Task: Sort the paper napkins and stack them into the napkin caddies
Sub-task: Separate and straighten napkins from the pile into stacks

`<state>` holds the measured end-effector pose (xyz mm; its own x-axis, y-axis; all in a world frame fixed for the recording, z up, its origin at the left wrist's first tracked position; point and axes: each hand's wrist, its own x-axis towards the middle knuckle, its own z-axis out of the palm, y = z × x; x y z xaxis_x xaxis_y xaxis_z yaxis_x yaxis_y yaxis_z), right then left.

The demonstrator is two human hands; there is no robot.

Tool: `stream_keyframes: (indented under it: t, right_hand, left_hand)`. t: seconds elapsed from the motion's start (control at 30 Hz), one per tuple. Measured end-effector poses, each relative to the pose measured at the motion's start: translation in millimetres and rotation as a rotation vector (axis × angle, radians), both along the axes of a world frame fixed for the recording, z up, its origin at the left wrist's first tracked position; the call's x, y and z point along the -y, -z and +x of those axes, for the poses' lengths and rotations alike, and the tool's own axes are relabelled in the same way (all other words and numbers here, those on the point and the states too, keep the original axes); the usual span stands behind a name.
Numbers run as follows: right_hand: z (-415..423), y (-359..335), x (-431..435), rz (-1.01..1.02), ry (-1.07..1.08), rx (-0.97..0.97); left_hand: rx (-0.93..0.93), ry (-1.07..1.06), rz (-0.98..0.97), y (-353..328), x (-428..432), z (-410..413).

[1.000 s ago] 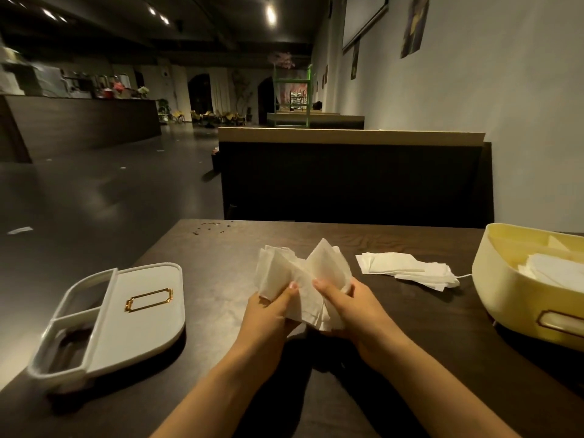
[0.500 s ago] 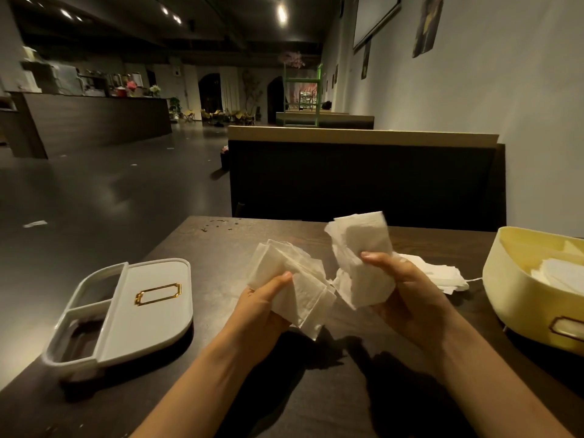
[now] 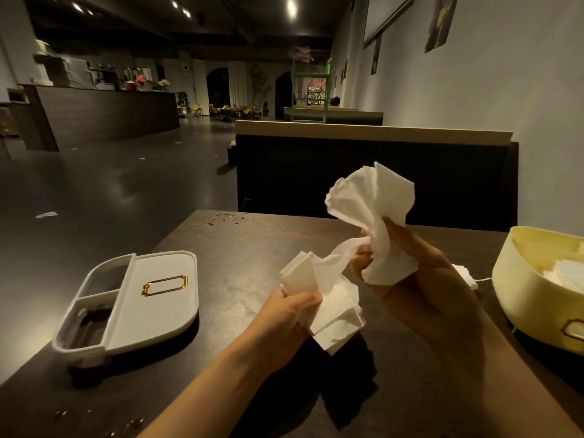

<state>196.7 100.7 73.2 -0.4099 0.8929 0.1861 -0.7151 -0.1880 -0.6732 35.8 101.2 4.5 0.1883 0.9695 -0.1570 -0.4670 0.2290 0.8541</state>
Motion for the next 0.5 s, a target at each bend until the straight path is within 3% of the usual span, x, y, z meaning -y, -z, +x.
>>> stream_keyframes:
  t: [0.1, 0.2, 0.37, 0.5]
  right_hand:
    - [-10, 10, -4, -0.134, 0.100, 0.226]
    - [-17, 23, -7, -0.222, 0.146, 0.366]
    - [-11, 12, -6, -0.156, 0.204, 0.317]
    - [-16, 22, -6, -0.135, 0.227, 0.578]
  left_hand:
    - [0.052, 0.096, 0.112, -3, 2, 2]
    - [0.040, 0.086, 0.065, -1, 0, 0]
    - [0.102, 0.227, 0.031, -8, 7, 2]
    - [0.142, 0.154, -0.015, -4, 0, 0]
